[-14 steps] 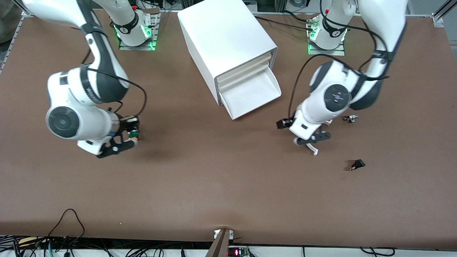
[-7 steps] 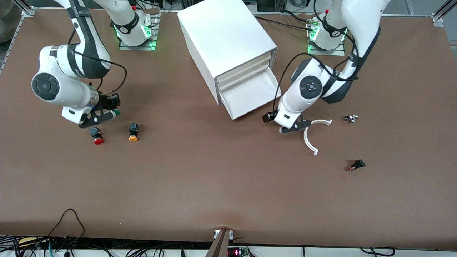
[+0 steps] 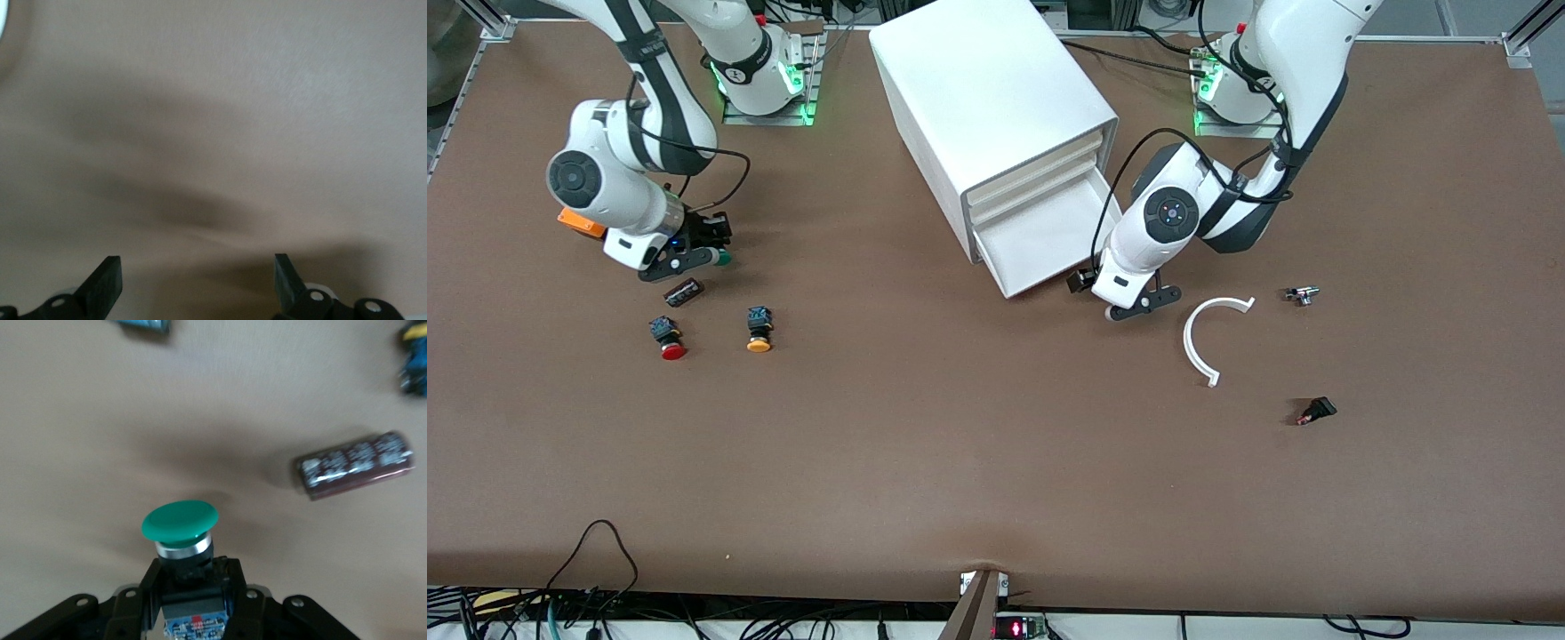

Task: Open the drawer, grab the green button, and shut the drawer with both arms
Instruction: 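Shut the drawer with the left gripper while the right gripper lowers the button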

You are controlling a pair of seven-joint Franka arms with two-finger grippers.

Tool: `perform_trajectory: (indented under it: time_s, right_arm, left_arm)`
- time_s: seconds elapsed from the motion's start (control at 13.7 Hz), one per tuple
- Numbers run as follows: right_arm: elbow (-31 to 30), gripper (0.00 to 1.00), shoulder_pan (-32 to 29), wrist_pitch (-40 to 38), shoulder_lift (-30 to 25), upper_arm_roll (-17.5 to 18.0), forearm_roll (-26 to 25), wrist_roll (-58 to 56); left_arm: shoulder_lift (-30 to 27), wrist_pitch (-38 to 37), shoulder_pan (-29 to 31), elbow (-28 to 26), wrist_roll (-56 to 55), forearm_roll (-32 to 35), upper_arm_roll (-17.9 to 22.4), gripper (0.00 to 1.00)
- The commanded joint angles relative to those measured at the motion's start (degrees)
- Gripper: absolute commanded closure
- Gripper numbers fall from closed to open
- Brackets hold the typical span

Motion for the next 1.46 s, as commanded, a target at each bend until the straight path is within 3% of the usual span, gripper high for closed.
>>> perform_trajectory:
  time_s: [0.0,0.15,0.29,0.37,0.44,0.51,0.59,0.88,1.39]
  right_arm:
    - [-0.5,0.92,0.0,2.9,1.6,-0.7,1.1,-2.3]
    - [-0.4,0.91,-0.1,6.6,4.6,-0.8,1.1,-2.3]
    - [-0.3,0.79,-0.1,9.1,6.6,-0.8,1.1,-2.3]
    - [-0.2,0.5,-0.3,9.4,6.9,-0.8,1.1,-2.1]
    - [-0.1,0.29,-0.4,9.4,6.7,-0.8,1.2,-1.8]
    - [0.1,0.11,-0.4,9.1,6.0,-0.8,1.2,-1.3]
    - [0.6,0.04,-0.4,8.6,4.7,-0.8,1.2,-0.7]
    - [5.3,0.02,-0.3,2.6,0.3,-0.4,1.2,0.2]
    - [27.0,0.02,0.1,-24.9,-3.8,1.7,1.3,0.8]
  left_arm:
    - [-0.5,-0.1,-1.1,-1.3,-3.4,0.7,-1.0,0.0]
    - [-0.4,-2.0,-1.0,-1.4,-5.1,0.1,-2.6,0.0]
    - [-0.4,-3.4,-0.8,-1.3,-6.4,-0.6,-4.4,0.0]
    - [-0.4,-3.9,-0.8,-1.3,-7.0,-1.3,-5.1,0.0]
    - [-0.4,-4.2,-0.9,-1.3,-7.0,-2.3,-5.6,0.0]
    - [-0.1,-5.1,-1.1,-1.4,-7.0,-3.5,-6.3,0.0]
    - [0.1,-5.7,-1.0,-1.3,-7.0,-4.5,-7.0,0.0]
    - [1.7,-5.9,-1.1,-1.3,-7.1,-7.1,-9.7,0.0]
    - [3.2,-5.9,-1.3,-1.1,-7.5,-9.2,-11.5,0.0]
